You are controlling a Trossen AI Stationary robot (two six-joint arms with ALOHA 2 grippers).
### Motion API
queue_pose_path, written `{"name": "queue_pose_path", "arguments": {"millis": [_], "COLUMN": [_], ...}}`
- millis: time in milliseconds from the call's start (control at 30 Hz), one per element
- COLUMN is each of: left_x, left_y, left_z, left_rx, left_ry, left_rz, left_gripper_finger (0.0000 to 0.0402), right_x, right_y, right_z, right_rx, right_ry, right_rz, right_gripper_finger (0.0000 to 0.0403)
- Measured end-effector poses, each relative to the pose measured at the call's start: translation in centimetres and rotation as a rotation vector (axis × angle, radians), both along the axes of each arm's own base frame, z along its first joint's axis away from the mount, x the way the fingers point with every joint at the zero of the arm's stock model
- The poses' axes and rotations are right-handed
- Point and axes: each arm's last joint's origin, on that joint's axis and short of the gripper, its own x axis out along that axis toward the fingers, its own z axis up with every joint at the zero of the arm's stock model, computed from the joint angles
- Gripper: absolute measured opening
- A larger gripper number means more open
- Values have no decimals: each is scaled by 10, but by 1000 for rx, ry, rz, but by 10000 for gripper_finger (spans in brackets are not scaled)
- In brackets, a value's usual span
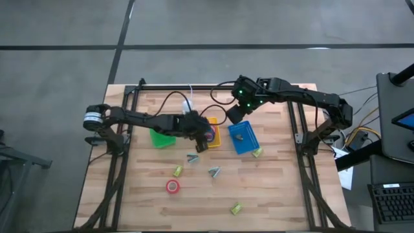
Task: Pick and place Stapler, Stapler remover, tape
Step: Put the red tape into the yellow basket
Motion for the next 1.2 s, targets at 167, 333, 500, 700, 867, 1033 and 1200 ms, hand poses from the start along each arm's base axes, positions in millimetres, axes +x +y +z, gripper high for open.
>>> {"name": "queue_pose_path", "arguments": {"millis": [167,333,500,700,867,1033,1200], "left_x": [0,-8,-30,-62,-83,-95,-102], "left_y": [-5,-5,-13,-36,-63,-92,-116], "left_z": [-1,5,7,-1,-21,-40,-51], "left_rx": [-112,-157,-277,-477,-499,-614,-610], "left_ry": [0,23,172,377,449,447,426], "left_rz": [-203,-147,-192,-311,-353,-357,-346], "left_gripper_finger": [200,200,198,197,197,197,197], "right_x": [-1,-1,-2,-2,0,0,0], "right_y": [0,0,0,0,-1,-1,-1], "right_z": [-4,-8,-15,-16,-15,-15,-16], "right_rx": [-5,-12,-4,-6,-11,-11,-10], "right_ry": [15,33,56,50,36,35,34], "right_rz": [1,-5,-10,-11,-11,-11,-13], "right_gripper_finger": [74,76,68,60,60,64,64]}}
